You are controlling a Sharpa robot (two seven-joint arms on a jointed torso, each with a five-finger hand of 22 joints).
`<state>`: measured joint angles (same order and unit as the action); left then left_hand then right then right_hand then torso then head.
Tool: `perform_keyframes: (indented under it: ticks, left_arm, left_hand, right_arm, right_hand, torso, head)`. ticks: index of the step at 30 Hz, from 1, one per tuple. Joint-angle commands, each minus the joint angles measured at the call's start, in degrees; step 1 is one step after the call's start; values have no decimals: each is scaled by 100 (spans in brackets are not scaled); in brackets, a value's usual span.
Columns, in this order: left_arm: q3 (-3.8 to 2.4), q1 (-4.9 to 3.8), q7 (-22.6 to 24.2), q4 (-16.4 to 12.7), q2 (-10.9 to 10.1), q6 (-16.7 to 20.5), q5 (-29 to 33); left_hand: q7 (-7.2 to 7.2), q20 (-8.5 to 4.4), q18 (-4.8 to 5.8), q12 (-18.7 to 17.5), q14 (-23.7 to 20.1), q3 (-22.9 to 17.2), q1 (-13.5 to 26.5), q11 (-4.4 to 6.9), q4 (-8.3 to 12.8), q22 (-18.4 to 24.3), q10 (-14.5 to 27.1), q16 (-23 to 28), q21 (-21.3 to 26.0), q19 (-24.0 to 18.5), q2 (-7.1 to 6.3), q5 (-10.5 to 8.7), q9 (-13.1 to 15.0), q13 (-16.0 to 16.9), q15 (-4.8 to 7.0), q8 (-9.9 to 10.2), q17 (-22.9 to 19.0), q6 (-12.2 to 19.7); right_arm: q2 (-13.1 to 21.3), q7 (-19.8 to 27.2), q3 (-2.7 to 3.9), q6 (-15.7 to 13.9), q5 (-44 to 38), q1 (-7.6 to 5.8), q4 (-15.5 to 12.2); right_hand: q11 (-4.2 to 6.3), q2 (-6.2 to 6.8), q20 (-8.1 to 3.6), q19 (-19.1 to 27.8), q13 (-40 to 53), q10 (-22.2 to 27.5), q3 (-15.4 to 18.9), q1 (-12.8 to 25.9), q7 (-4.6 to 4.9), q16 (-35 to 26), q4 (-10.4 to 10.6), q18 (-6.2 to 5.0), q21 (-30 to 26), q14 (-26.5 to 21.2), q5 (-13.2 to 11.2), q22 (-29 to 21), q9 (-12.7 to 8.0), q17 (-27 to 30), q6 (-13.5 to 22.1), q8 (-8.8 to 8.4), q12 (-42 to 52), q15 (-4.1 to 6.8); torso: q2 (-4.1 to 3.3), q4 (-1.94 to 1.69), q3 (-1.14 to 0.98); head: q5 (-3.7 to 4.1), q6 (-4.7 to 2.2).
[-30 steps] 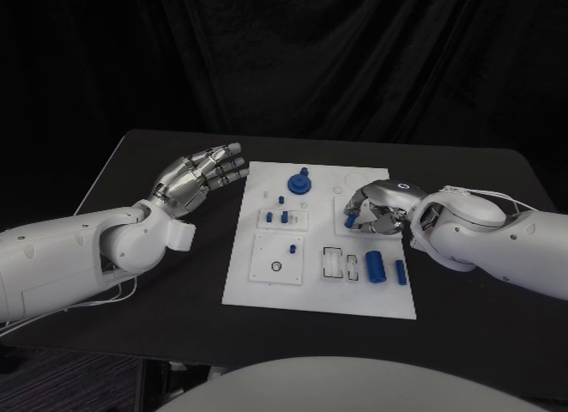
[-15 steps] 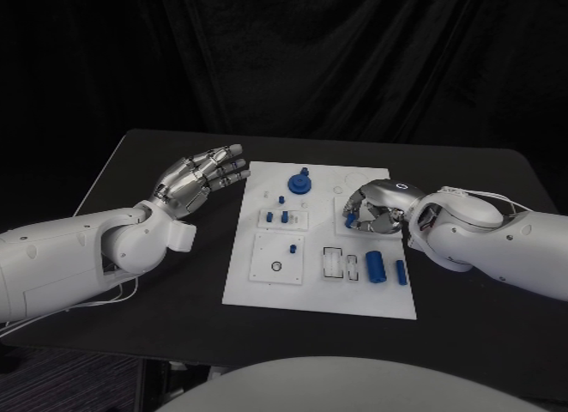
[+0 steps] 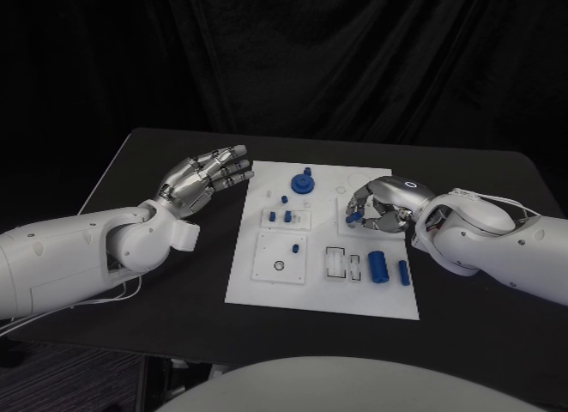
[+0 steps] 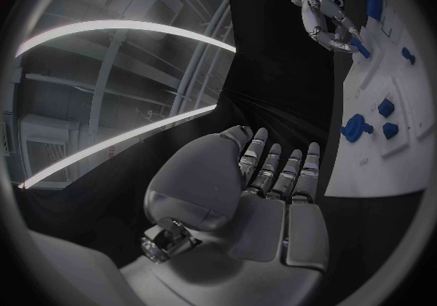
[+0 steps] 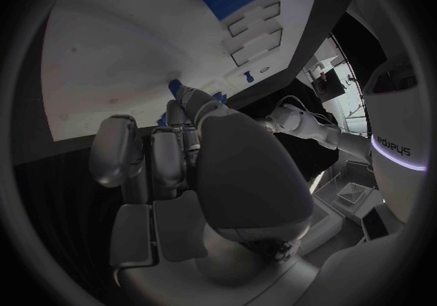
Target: Assemble the parts on the task board
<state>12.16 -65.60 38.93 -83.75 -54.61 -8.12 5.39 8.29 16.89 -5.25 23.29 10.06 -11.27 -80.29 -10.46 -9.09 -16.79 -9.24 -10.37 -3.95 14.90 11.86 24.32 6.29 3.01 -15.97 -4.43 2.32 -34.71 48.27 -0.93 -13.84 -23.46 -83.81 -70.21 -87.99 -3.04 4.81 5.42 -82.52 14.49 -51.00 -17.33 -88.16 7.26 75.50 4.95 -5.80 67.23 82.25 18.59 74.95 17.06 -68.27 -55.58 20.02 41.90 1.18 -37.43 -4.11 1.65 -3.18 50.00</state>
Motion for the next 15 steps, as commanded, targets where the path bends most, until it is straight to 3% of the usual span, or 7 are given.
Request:
perform_keyframes:
  ticks: [1,8,15]
  left_arm:
    - [-6,10,245,-4,7,-92,28]
    - [-6,13,212,9,17,-94,28]
    - [-6,15,168,38,35,-106,28]
  left_hand:
    - [12,-10,84,14,30,-41,17,-42,5,8,-2,-14,-15,13,53,29,0,4,-3,-27,2,-5]
    - [16,-9,87,14,28,-68,17,-50,14,14,0,-18,-13,10,55,33,0,4,-6,-26,2,-3]
    - [22,-10,90,20,35,-94,17,-58,23,18,-4,-30,-11,8,54,36,0,5,-11,-28,4,-5]
  right_arm:
    - [55,35,17,-365,61,-16,-113]
    - [279,-74,37,-293,77,-184,-627]
    - [366,-102,31,-46,79,-237,-1168]
  right_hand:
    - [-8,-18,-54,2,3,-42,19,76,-22,18,-8,116,32,29,-39,896,469,1,31,53,-37,-7]
    - [0,-3,-58,-3,5,-68,22,130,-39,24,10,119,54,41,-103,900,559,-13,23,136,-85,-1]
    - [18,16,-69,-36,13,-106,23,180,-62,159,25,134,140,135,-132,921,645,-202,29,205,-118,15]
  torso:
    - [3,0,0]
    - [9,-8,3]
    - [10,-10,7]
  head:
    - [-26,0]
    - [-83,0]
    - [-116,0]
